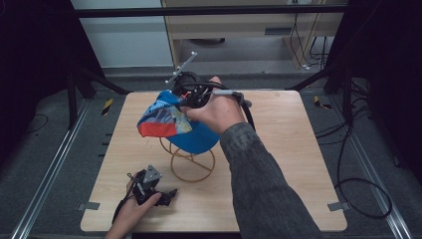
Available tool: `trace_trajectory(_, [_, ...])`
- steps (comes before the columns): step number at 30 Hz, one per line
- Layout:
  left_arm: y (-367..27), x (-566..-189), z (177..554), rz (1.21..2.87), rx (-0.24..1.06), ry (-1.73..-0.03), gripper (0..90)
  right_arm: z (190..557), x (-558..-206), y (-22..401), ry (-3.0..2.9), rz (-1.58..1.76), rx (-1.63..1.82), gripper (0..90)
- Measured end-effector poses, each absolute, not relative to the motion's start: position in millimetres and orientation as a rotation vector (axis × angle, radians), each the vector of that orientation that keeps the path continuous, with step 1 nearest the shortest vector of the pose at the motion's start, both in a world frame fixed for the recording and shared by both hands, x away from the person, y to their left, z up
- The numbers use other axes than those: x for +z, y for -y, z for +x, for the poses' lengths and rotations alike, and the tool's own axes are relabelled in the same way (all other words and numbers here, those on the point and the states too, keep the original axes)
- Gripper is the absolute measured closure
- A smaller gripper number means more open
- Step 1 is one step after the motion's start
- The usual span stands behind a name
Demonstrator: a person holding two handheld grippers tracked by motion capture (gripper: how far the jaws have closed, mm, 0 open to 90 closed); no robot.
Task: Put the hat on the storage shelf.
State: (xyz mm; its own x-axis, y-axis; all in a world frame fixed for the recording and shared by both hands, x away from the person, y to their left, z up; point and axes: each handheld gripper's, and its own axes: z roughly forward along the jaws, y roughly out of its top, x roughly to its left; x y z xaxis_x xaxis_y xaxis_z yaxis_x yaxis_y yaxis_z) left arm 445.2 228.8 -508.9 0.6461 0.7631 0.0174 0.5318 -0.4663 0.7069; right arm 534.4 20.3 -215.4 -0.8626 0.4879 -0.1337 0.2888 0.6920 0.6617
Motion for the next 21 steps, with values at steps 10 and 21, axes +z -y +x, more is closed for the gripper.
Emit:
trace_trajectory(10, [-229, -509, 445, 2.182, 0.435, -0.998, 0.0, 539, -224, -28, -2.620, 0.614, 0.933, 89.6])
trace_trajectory(21, [-229, -509, 445, 2.183, 0.435, -0.998, 0.0, 540, -232, -38, -2.641, 0.593, 0.914, 88.6])
